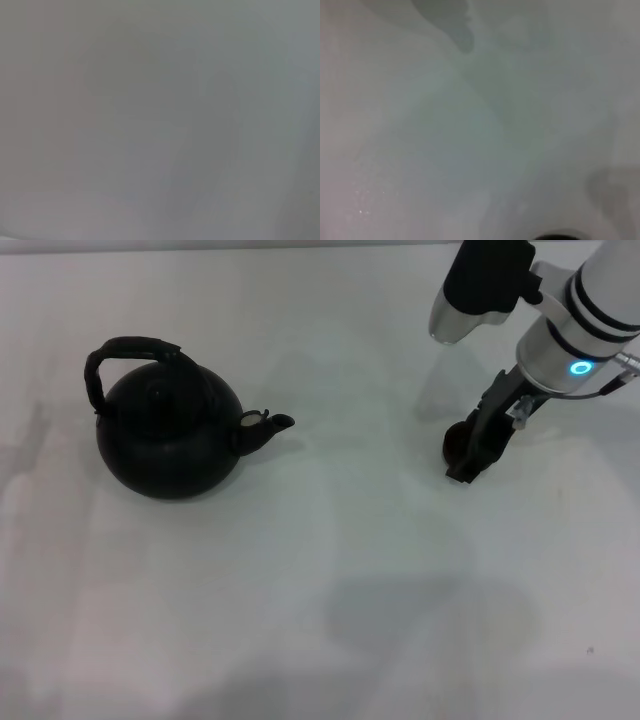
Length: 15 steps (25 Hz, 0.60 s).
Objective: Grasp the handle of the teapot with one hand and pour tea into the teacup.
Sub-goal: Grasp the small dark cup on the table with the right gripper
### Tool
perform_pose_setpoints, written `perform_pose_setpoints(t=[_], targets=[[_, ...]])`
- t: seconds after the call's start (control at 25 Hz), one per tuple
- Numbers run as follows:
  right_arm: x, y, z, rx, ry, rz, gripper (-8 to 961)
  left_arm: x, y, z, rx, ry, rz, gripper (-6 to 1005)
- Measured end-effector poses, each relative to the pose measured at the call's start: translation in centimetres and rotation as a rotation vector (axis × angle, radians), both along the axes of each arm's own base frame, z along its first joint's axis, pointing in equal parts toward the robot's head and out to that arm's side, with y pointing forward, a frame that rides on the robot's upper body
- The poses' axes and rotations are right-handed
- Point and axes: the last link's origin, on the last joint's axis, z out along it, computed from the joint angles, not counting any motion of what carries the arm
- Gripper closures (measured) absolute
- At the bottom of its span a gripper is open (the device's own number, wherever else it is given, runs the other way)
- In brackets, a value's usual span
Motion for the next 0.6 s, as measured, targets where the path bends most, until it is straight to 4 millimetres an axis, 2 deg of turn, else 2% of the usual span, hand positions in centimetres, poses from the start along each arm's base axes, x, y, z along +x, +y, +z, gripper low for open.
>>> perform_pose_setpoints(t=[0.6], targets=[[0.16,0.12,0.44,0.002,-0.011,-0.007,168,-0.03,-0.13,0.18,0.005,-0.020,-0.004,112]])
